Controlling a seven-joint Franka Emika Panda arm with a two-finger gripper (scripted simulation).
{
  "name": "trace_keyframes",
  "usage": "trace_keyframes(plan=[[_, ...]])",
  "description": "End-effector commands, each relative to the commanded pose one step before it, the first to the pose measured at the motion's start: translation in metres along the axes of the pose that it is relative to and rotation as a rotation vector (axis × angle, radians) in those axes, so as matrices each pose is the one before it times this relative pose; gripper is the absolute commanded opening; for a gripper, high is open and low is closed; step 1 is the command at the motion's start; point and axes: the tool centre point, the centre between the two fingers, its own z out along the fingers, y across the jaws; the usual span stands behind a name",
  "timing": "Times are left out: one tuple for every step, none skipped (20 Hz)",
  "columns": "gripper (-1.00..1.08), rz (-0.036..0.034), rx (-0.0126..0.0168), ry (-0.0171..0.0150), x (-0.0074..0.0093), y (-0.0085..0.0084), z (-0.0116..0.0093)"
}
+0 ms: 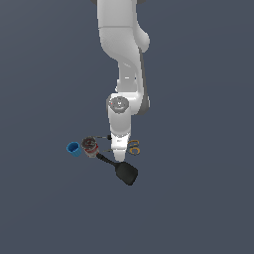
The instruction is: Pick up a designated object from a clutter of objects.
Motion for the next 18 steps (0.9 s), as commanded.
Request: trace_keyframes(plan=[[1.00,0.00341,0.02502,-0.00032,-0.00203,-0.01029,0.01353],[1.00,0.00000,0.00000,0.00000,-0.00003,0.00005,0.00071],[1.00,0.00000,0.00000,0.00000,-0.00001,0.00002,0.00024],[-1.00,0.00000,0.00000,0.00000,0.00000,0.00000,0.00000],[-1.00,0.00000,0.00000,0.00000,0.00000,0.00000,0.00000],[-1.00,0.00000,0.00000,0.00000,0.00000,0.00000,0.00000],[-1.00,0.00000,0.00000,0.00000,0.00000,0.00000,0.00000],[-1.00,0.00000,0.00000,0.00000,0.00000,0.00000,0.00000],[-1.00,0.00000,0.00000,0.00000,0.00000,0.00000,0.00000],[-1.00,0.00000,0.00000,0.00000,0.00000,0.00000,0.00000],[-1.00,0.00000,0.00000,0.00000,0.00000,0.00000,0.00000],[-1.00,0.00000,0.00000,0.00000,0.00000,0.00000,0.00000],[-1.00,0.00000,0.00000,0.00000,0.00000,0.00000,0.00000],[-1.00,-0.00155,-0.01344,-0.00010,0.00061,0.00530,-0.00489],[-1.00,0.00000,0.00000,0.00000,0.00014,0.00001,-0.00024],[-1.00,0.00000,0.00000,0.00000,0.00043,0.00002,-0.00072],[-1.00,0.00000,0.00000,0.00000,0.00072,0.00004,-0.00120],[-1.00,0.00000,0.00000,0.00000,0.00100,0.00005,-0.00168]])
